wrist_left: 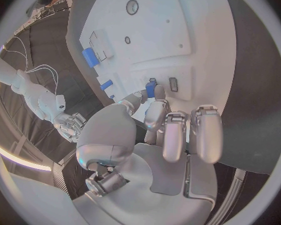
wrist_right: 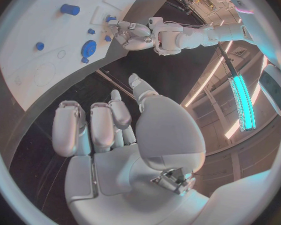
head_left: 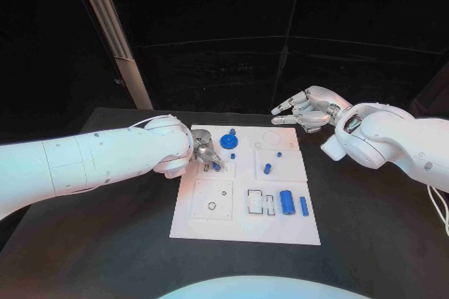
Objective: Assemble the parts on the task board
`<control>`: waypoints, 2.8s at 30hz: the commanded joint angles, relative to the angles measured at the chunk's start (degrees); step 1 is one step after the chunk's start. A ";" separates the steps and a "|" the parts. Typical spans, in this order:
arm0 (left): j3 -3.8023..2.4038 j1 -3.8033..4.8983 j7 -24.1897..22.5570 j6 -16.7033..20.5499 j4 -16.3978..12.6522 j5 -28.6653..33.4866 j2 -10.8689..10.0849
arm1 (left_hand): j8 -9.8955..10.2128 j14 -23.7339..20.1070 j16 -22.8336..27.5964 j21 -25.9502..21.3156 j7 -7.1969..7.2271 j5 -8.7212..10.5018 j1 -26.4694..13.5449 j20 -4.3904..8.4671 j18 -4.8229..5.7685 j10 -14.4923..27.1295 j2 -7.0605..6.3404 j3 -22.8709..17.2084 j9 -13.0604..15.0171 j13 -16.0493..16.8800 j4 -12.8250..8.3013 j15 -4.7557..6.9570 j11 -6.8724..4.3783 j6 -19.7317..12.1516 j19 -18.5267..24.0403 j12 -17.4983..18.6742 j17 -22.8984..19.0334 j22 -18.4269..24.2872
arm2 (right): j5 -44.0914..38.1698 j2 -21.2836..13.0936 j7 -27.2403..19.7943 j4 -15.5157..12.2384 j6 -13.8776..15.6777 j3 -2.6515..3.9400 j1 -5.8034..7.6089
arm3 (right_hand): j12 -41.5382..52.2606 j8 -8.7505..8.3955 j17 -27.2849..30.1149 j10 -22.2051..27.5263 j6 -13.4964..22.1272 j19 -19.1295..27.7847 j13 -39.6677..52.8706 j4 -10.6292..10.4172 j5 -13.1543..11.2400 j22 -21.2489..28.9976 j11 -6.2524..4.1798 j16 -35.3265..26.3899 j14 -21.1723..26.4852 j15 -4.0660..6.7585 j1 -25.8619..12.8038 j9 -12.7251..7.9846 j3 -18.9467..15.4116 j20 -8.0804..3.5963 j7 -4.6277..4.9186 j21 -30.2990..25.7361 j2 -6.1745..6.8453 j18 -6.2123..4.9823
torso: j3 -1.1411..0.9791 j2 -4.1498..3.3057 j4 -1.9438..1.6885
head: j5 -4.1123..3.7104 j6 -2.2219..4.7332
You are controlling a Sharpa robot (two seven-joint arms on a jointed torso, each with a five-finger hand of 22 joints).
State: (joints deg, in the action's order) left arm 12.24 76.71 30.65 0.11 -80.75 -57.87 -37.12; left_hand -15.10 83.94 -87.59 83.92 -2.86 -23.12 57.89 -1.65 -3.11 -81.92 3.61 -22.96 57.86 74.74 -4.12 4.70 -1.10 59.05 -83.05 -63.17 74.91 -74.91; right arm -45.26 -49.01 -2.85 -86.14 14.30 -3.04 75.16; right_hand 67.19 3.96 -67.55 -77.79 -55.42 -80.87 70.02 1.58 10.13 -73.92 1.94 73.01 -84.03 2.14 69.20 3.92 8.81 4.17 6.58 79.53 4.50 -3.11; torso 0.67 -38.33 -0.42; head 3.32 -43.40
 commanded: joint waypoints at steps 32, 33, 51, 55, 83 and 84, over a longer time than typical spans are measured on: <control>0.04 -0.06 0.47 -3.72 0.46 -1.04 0.84 | -0.43 5.36 -0.35 0.28 0.07 -2.07 0.25 0.18 0.58 -0.26 -0.96 -13.13 0.45 -0.27 -11.18 0.36 -0.31 0.86 -0.44 0.52 12.30 -5.56 | 0.10 0.13 -0.43 0.02 -0.53 0.04 0.11 | 0.03 -0.21 -0.11 -0.49 -0.50 0.02 -0.01 0.17 0.23 -0.11 -0.14 -0.09 -0.92 0.34 -0.49 -0.01 -0.11 -0.23 0.09 -0.17 -0.37 -0.67 | -0.04 0.02 0.00 | -0.19 -0.25; 0.04 -0.06 0.44 -3.68 0.56 -1.03 0.92 | -0.43 5.36 -0.36 0.25 0.07 -2.08 0.19 0.18 0.57 -0.28 -0.97 -13.14 0.47 -0.27 -11.08 0.36 -0.30 0.86 -0.41 0.51 12.32 -5.53 | 0.10 0.13 -0.43 0.01 -0.52 0.04 0.11 | 0.03 -0.21 -0.11 -0.49 -0.50 0.02 -0.01 0.17 0.23 -0.11 -0.14 -0.09 -0.92 0.34 -0.49 -0.01 -0.11 -0.23 0.09 -0.17 -0.37 -0.67 | -0.04 0.03 0.01 | -0.18 -0.27; 0.03 -0.03 0.89 -4.62 2.44 1.11 2.24 | -0.52 5.40 -0.45 0.20 1.40 2.46 -5.36 0.74 0.61 -0.68 -4.35 -10.46 1.44 -0.30 -4.68 1.06 -1.15 1.39 -0.56 0.68 12.42 -5.82 | 0.10 0.16 -0.34 -0.18 -0.47 0.04 0.11 | -0.10 -0.22 0.01 -0.43 -0.51 0.08 -0.14 0.18 0.23 0.03 -0.14 -0.20 -0.91 0.34 -0.55 -0.01 -0.12 -0.23 0.09 -0.28 -0.40 -0.70 | -0.05 0.05 -0.01 | -0.36 -0.47; 0.03 -0.03 0.99 -4.83 2.59 1.18 2.34 | -0.50 5.43 -0.53 0.22 1.59 4.77 -5.91 0.93 0.64 -0.75 -4.89 -10.06 1.45 -0.22 -3.71 1.22 -1.31 1.88 -0.64 0.63 12.53 -5.94 | 0.10 0.17 -0.34 -0.20 -0.48 0.04 0.11 | -0.10 -0.22 0.01 -0.43 -0.51 0.08 -0.14 0.18 0.23 0.03 -0.14 -0.20 -0.91 0.34 -0.55 -0.01 -0.12 -0.23 0.09 -0.28 -0.40 -0.70 | -0.03 0.03 -0.05 | -0.42 -0.54; 0.01 -0.03 0.46 -1.98 3.57 1.50 2.40 | -0.06 5.47 -0.68 0.35 1.56 20.39 -10.98 1.22 0.77 -1.12 -10.12 -0.92 1.47 0.47 6.43 1.40 -1.27 3.89 -1.03 -0.08 12.71 -6.58 | 0.44 0.24 -0.98 -0.09 -0.07 0.04 0.11 | -0.43 -0.24 0.38 -0.26 -0.47 0.26 -0.45 0.19 0.23 0.40 -0.14 -0.54 -0.83 0.34 -0.69 -0.02 -0.17 -0.24 0.09 -0.55 -0.40 -0.78 | 0.00 0.06 -0.07 | -0.52 -0.53; 0.00 -0.03 0.36 -1.83 3.52 1.50 2.29 | -0.08 5.47 -0.67 0.33 1.54 20.40 -11.42 1.24 0.77 -1.13 -10.78 0.54 1.55 0.49 7.06 1.42 -1.28 3.97 -1.03 -0.09 12.70 -6.57 | 0.44 0.24 -0.99 -0.08 -0.07 0.04 0.11 | -0.43 -0.24 0.38 -0.26 -0.47 0.26 -0.45 0.19 0.23 0.40 -0.14 -0.54 -0.83 0.34 -0.69 -0.02 -0.17 -0.24 0.09 -0.55 -0.40 -0.78 | 0.01 0.06 -0.07 | -0.52 -0.53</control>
State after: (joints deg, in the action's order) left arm 12.29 76.62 31.48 -2.53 -77.17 -56.78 -34.72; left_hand -15.32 84.47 -88.03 84.11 -1.32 -2.88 46.56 -0.72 -3.11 -82.92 -6.83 -22.77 59.36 74.93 2.75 6.06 -2.57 62.65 -83.97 -62.99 74.91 -74.91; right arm -45.09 -48.78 -3.25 -86.14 14.12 -3.04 75.16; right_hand 66.97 3.96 -67.21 -77.99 -55.42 -80.87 69.61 1.58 10.13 -73.56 1.74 72.79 -84.03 2.14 68.98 3.92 8.82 4.17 6.58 79.29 4.28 -3.11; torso 0.65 -38.27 -0.48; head 2.81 -43.95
